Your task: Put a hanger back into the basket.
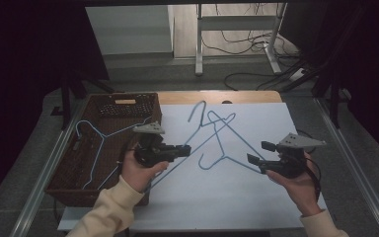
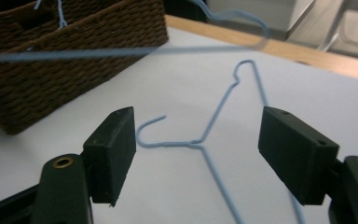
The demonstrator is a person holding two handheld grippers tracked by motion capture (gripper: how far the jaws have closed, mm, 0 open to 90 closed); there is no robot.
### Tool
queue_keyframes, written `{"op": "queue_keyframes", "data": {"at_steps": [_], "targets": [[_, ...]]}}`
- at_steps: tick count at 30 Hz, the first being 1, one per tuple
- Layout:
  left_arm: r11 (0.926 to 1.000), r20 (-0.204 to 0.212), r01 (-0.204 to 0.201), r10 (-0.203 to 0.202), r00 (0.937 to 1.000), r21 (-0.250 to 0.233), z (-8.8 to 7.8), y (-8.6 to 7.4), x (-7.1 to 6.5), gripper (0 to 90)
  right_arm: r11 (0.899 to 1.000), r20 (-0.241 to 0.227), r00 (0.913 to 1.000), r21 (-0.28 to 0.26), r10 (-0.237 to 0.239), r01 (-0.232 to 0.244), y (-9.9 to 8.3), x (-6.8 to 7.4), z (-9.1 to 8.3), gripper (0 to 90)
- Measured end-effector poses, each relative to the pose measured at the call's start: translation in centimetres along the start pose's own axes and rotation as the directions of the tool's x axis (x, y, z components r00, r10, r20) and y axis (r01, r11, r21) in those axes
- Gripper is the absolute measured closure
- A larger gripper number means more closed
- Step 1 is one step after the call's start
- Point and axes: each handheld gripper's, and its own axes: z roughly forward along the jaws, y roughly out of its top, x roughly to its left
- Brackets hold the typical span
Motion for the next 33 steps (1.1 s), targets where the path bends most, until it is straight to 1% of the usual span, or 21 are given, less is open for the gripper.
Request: {"op": "queue_keyframes", "data": {"at_steps": [2, 7, 9, 11, 13, 17, 19, 21, 24, 26, 30, 33], "targets": [[0.9999, -0.011, -0.003, 0.003, 0.9999, -0.012, -1.3, 0.3, 0.4, 85.2, 1.0, 0.016, 0.9998, -0.009, -0.015, 0.015, -0.5, 0.0, -0.1, 28.8], [0.9986, -0.05, -0.012, 0.009, 0.9987, -0.052, -4.5, 0.5, 1.5, 85.3, 1.0, 0.011, 0.9999, 0.027, -0.004, 0.004, -1.2, -0.3, 0.5, 28.1], [0.9972, -0.056, -0.019, 0.015, 0.9983, -0.073, -5.6, 0.5, 2.0, 85.3, 0.999, 0.01, 0.9999, 0.039, -0.007, 0.007, -1.3, -0.4, 0.6, 29.2], [0.9962, -0.059, -0.017, 0.012, 0.9982, -0.086, -6.5, 0.4, 2.5, 85.3, 0.998, 0.006, 0.9998, 0.051, -0.02, 0.02, -1.4, -0.3, 0.7, 29.2], [0.9956, -0.087, -0.018, 0.01, 0.9961, -0.092, -7.6, 0.4, 3.3, 85.3, 0.998, 0.008, 0.9995, 0.054, -0.029, 0.029, -1.5, -0.2, 0.8, 29.1], [0.9929, -0.125, 0.0, -0.015, 0.992, -0.119, -9.5, 0.1, 4.8, 85.3, 0.998, 0.002, 0.9996, 0.06, -0.03, 0.029, -1.7, -0.2, 0.9, 27.7], [0.99, -0.148, 0.012, -0.033, 0.9884, -0.141, -10.5, -0.1, 5.8, 85.3, 0.997, 0.002, 0.9995, 0.068, -0.03, 0.03, -1.8, -0.2, 1.0, 27.4], [0.986, -0.164, 0.034, -0.061, 0.9845, -0.163, -11.4, -0.5, 7.0, 85.3, 0.996, 0.005, 0.9994, 0.077, -0.035, 0.034, -1.9, -0.2, 1.1, 27.1], [0.9818, -0.187, 0.057, -0.091, 0.978, -0.181, -12.3, -1.0, 8.4, 85.3, 0.996, 0.008, 0.9995, 0.083, -0.032, 0.031, -2.0, -0.2, 1.2, 26.9], [0.9809, -0.2, 0.064, -0.101, 0.9745, -0.184, -12.6, -1.4, 9.4, 85.3, 0.996, 0.007, 0.9996, 0.088, -0.029, 0.028, -2.1, -0.2, 1.3, 26.9], [0.982, -0.224, 0.098, -0.133, 0.9655, -0.162, -12.4, -2.3, 11.2, 85.3, 0.994, 0.005, 0.9994, 0.105, -0.034, 0.033, -2.2, -0.2, 1.7, 26.5], [0.9804, -0.234, 0.111, -0.148, 0.961, -0.162, -12.5, -3.1, 12.1, 85.3, 0.992, 0.006, 0.9992, 0.119, -0.04, 0.039, -2.4, -0.1, 1.9, 25.6]]}}
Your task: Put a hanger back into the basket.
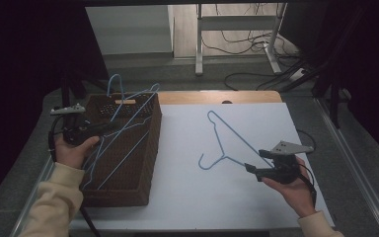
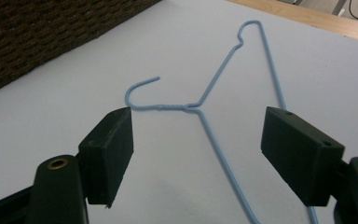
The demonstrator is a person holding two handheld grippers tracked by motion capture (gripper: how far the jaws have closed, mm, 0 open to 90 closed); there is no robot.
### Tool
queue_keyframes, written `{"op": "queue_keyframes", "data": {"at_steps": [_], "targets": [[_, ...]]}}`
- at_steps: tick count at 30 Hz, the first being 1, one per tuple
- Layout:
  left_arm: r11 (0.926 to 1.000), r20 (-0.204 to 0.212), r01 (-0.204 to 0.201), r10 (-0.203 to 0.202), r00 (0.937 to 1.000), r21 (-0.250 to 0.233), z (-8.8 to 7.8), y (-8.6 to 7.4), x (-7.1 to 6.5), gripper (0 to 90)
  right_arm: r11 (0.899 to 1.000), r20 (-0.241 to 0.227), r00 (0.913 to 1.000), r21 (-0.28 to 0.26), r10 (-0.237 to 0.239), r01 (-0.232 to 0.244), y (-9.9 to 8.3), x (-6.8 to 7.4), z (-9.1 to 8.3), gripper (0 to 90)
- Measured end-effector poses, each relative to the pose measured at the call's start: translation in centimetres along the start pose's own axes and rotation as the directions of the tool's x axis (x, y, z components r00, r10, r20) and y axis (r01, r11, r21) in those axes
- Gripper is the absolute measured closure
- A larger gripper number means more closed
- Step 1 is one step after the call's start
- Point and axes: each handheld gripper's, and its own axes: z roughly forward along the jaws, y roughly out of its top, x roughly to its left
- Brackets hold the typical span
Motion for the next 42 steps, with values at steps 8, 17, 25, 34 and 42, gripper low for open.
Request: {"op": "queue_keyframes", "data": {"at_steps": [8, 17, 25, 34, 42], "targets": [[0.9998, 0.041, 0.015, -0.014, 0.9991, -0.011, -1.4, -1.8, 1.1, 85.4, 1.0, 0.007, 1.0, 0.003, 0.004, -0.004, -0.1, -0.2, -0.1, 25.4], [0.9978, 0.057, 0.032, -0.035, 0.9978, 0.059, -1.8, -3.4, 2.4, 85.3, 1.0, 0.008, 1.0, 0.012, -0.002, 0.002, -0.1, -0.1, 0.1, 25.4], [0.9924, 0.106, 0.073, -0.084, 0.9908, 0.099, 0.3, -3.1, 3.8, 85.3, 1.0, 0.009, 0.9999, 0.025, -0.012, 0.011, 0.0, 0.0, 0.4, 25.4], [0.9788, -0.059, 0.087, -0.078, 0.9952, 0.186, 0.5, -5.0, 5.6, 79.1, 1.0, 0.014, 0.9998, 0.023, -0.016, 0.016, 0.1, 0.1, 0.2, 25.4], [0.9885, -0.262, 0.008, 0.032, 0.9645, 0.151, 0.0, -4.6, 3.5, 34.8, 1.0, 0.023, 0.9996, 0.027, -0.014, 0.014, 0.1, 0.0, 0.2, 25.4]]}}
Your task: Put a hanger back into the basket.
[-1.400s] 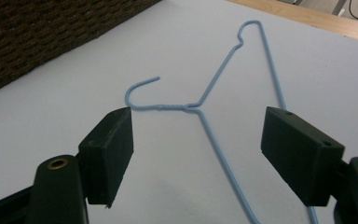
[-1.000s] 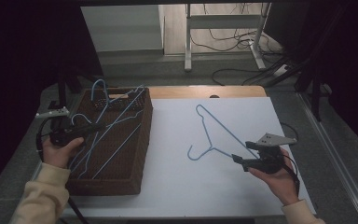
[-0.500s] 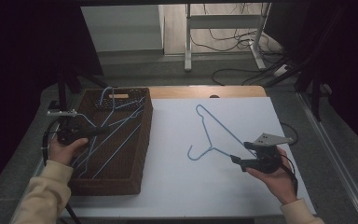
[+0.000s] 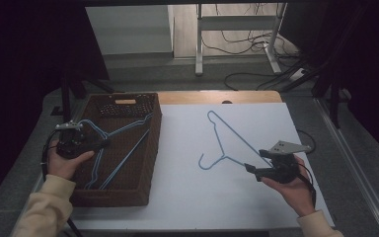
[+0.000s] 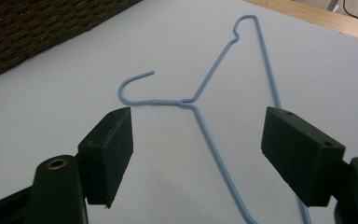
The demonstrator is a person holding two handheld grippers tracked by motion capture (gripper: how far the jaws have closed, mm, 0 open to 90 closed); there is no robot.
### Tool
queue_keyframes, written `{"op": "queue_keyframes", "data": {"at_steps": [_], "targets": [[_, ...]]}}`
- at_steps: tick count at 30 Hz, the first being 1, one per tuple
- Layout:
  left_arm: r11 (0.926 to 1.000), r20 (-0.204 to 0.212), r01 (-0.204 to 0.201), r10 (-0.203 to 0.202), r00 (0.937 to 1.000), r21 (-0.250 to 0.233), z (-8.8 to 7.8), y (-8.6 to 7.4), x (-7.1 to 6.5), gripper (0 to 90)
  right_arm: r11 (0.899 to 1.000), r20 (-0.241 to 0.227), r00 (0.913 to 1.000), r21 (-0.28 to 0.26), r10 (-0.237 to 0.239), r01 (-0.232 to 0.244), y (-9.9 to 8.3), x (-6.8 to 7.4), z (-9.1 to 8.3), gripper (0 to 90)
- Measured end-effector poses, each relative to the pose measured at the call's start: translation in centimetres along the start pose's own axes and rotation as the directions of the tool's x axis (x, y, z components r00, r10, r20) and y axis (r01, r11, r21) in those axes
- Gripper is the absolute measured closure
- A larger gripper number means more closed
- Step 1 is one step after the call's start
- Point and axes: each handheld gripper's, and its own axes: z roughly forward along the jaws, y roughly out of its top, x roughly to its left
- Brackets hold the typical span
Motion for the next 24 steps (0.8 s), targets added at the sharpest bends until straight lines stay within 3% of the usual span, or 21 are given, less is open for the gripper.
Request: {"op": "queue_keyframes", "data": {"at_steps": [3, 7, 11, 15, 20, 24], "targets": [[0.9992, 0.026, -0.038, 0.039, 0.9989, -0.014, -0.5, 0.2, -1.9, 31.6, 1.0, 0.0, 1.0, -0.001, -0.001, 0.001, 0.0, 0.1, 0.0, 25.3], [0.9975, 0.121, -0.066, 0.069, 0.9903, -0.024, -0.5, 0.6, -5.1, 29.3, 1.0, -0.001, 1.0, 0.005, -0.004, 0.004, 0.0, 0.1, 0.1, 25.0], [0.995, 0.217, -0.094, 0.099, 0.9712, -0.033, 0.3, 0.7, -8.3, 28.7, 1.0, -0.006, 1.0, 0.014, 0.005, -0.005, -0.2, 0.0, 0.2, 24.2], [0.9884, 0.265, -0.149, 0.151, 0.9524, -0.028, 1.3, 0.4, -11.0, 29.3, 1.0, -0.01, 0.9998, 0.018, 0.017, -0.017, -0.2, -0.1, 0.1, 23.8], [0.9803, 0.295, -0.197, 0.192, 0.936, -0.012, 2.4, -0.2, -12.8, 29.1, 1.0, -0.017, 0.9998, 0.017, 0.013, -0.013, -0.2, 0.1, 0.1, 23.8], [0.9768, 0.307, -0.214, 0.208, 0.9288, -0.015, 2.7, -0.3, -13.4, 28.9, 1.0, -0.02, 0.9997, 0.021, 0.012, -0.012, -0.3, 0.2, 0.2, 23.8]]}}
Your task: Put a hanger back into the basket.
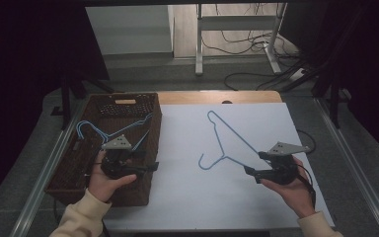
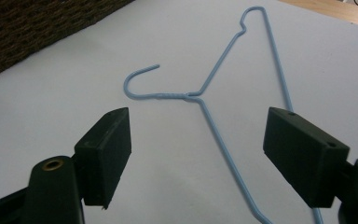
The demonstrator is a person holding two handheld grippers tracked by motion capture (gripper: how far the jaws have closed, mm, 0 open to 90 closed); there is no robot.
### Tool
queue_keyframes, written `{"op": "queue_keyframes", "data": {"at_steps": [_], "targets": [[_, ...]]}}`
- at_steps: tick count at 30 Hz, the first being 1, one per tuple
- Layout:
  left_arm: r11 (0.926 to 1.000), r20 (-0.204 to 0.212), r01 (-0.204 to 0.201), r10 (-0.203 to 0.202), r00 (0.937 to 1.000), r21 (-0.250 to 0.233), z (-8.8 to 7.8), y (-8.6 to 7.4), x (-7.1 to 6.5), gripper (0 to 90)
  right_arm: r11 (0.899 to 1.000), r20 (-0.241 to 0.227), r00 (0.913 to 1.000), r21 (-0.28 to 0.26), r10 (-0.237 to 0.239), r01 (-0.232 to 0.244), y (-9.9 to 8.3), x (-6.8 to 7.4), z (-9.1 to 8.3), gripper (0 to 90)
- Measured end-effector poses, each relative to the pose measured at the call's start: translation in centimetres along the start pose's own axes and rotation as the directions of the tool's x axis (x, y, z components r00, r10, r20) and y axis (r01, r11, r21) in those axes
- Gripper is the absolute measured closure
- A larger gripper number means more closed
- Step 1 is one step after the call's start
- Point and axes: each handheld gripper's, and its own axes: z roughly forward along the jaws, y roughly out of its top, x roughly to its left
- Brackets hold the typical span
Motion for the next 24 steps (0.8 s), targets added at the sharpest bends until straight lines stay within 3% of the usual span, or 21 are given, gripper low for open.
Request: {"op": "queue_keyframes", "data": {"at_steps": [17, 24], "targets": [[0.9998, 0.018, -0.021, 0.021, 0.9996, 0.007, 0.6, -0.3, -1.1, 28.5, 0.998, 0.008, 0.9997, 0.054, -0.025, 0.025, 0.0, 0.4, 1.2, 26.1], [0.9994, 0.024, -0.03, 0.029, 0.9993, 0.02, 1.0, -0.2, -1.3, 28.6, 0.985, 0.081, 0.9957, 0.17, -0.045, 0.03, -0.7, -0.4, 2.2, 37.8]]}}
